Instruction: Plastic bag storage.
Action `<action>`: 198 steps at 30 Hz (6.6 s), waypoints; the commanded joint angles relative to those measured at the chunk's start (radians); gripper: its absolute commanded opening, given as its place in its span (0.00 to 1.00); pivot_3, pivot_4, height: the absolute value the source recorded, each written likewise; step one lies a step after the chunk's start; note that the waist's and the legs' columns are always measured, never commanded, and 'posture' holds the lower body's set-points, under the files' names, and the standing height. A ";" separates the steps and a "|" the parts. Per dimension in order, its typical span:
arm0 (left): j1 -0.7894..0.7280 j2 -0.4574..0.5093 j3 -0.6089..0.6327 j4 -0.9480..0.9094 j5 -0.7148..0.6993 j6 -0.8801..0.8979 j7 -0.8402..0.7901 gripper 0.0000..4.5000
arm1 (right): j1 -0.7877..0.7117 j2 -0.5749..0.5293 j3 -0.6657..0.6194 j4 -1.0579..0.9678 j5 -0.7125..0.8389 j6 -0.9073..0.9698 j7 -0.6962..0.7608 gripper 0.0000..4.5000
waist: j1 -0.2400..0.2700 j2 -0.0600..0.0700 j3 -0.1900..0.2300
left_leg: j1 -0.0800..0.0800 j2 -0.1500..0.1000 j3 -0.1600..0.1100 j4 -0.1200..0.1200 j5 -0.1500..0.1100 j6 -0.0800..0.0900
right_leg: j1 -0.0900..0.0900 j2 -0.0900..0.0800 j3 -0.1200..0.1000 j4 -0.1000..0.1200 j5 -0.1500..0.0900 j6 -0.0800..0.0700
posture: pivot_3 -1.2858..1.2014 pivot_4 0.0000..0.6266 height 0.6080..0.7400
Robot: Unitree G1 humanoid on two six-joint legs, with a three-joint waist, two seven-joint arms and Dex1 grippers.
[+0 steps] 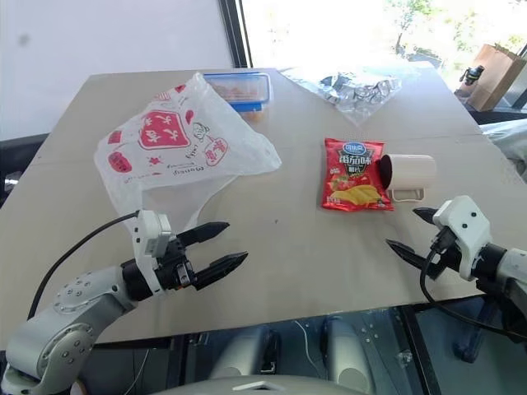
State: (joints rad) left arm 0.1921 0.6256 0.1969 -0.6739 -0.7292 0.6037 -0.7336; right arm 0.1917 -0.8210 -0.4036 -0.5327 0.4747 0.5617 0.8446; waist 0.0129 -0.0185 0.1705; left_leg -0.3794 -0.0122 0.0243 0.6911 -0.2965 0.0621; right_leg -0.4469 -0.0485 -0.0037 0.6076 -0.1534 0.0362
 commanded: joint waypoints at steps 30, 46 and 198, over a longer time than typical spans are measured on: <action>-0.248 0.139 -0.136 0.116 0.876 0.001 0.466 0.98 | 0.040 0.057 0.034 -0.093 0.114 -0.292 0.178 1.00 | 0.002 -0.001 0.000 | 0.000 0.000 0.000 0.000 0.000 0.001 | 0.001 -0.001 -0.001 -0.001 0.001 -0.001 | 0.52 0.24 1.00; -0.463 0.073 -0.129 0.231 0.894 0.083 0.386 0.10 | 0.013 0.072 0.139 -0.099 -0.001 -0.296 0.065 1.00 | 0.003 -0.002 0.000 | -0.001 0.000 -0.001 0.000 0.000 0.000 | 0.000 -0.003 -0.002 0.000 0.003 -0.004 | 0.52 0.24 1.00; -0.808 0.085 -0.069 0.422 -0.708 0.389 1.002 0.00 | -0.463 0.199 0.395 -0.056 -0.310 -0.015 -0.118 1.00 | 0.001 -0.005 0.002 | -0.002 -0.003 -0.011 -0.007 0.008 -0.015 | -0.001 -0.002 -0.009 0.001 0.005 -0.005 | 0.52 0.24 1.00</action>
State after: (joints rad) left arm -0.6041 0.7097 0.1155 -0.2172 -1.4663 0.9953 0.2981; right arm -0.3017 -0.5701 0.0789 -0.5237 0.1585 0.4523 0.7193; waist 0.0140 -0.0231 0.1723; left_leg -0.3811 -0.0153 0.0130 0.6844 -0.2885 0.0474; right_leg -0.4481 -0.0507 -0.0128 0.6083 -0.1487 0.0309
